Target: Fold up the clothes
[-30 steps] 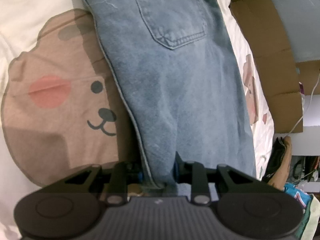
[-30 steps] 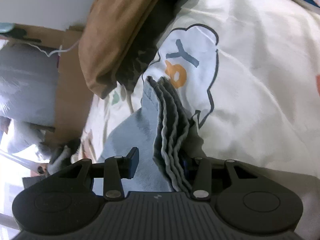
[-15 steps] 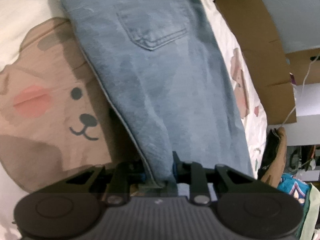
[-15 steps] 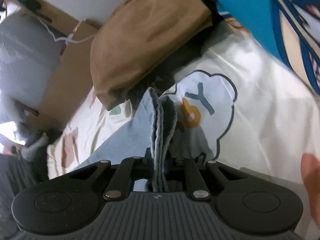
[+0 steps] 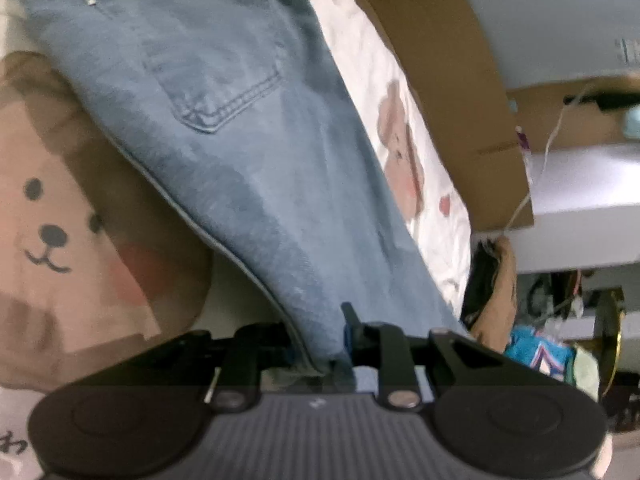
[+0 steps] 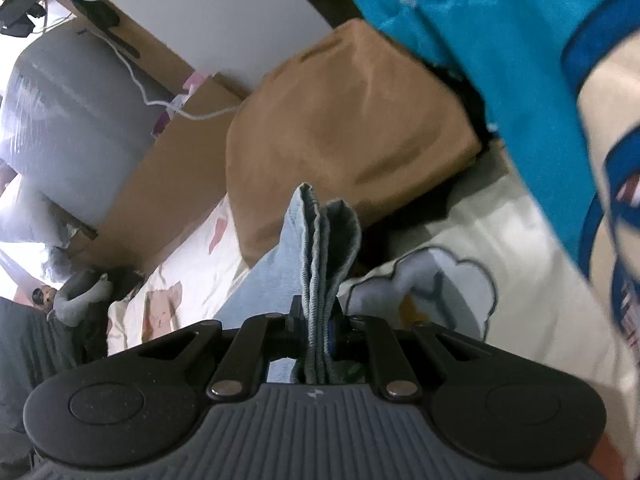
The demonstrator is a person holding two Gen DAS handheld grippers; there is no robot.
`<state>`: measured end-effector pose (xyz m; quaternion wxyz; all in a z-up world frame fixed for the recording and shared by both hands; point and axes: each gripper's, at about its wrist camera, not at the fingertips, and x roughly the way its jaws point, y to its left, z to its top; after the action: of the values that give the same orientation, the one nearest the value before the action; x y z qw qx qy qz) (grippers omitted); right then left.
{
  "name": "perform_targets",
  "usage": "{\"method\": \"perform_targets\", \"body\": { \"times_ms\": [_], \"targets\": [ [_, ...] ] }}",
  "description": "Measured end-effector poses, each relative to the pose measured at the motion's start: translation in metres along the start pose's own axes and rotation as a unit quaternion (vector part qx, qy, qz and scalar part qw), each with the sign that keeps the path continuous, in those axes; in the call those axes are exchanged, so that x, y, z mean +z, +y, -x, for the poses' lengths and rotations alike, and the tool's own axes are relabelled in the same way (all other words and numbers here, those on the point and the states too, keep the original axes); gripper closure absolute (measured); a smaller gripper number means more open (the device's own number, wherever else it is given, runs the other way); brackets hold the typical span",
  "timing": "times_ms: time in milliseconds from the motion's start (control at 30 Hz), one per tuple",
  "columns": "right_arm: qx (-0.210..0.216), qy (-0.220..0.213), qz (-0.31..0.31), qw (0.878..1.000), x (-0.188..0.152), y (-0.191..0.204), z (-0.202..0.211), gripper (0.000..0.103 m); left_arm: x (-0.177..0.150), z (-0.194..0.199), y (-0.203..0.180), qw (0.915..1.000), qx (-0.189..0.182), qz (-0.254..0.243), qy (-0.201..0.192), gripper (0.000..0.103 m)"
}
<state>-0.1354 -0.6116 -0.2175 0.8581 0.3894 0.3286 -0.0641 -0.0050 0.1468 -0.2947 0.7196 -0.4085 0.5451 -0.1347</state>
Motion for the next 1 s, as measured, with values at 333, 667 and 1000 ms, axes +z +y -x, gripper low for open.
{"method": "perform_targets", "body": {
  "times_ms": [333,667,1000],
  "targets": [
    [-0.053,0.044,-0.012,0.998,-0.020,-0.023,-0.029,0.093,-0.010,-0.022,0.021,0.9942,0.094,-0.009,0.052,0.079],
    [-0.064,0.121,0.018,0.990,-0.016,-0.029,-0.051,0.089,0.001,-0.001,0.005,0.9889,0.116,-0.046,0.081,0.075],
    [-0.072,0.179,0.035,0.981,-0.020,-0.039,-0.059,0.072,0.006,0.008,-0.005,0.9918,0.103,-0.048,0.058,0.074]
  ]
}}
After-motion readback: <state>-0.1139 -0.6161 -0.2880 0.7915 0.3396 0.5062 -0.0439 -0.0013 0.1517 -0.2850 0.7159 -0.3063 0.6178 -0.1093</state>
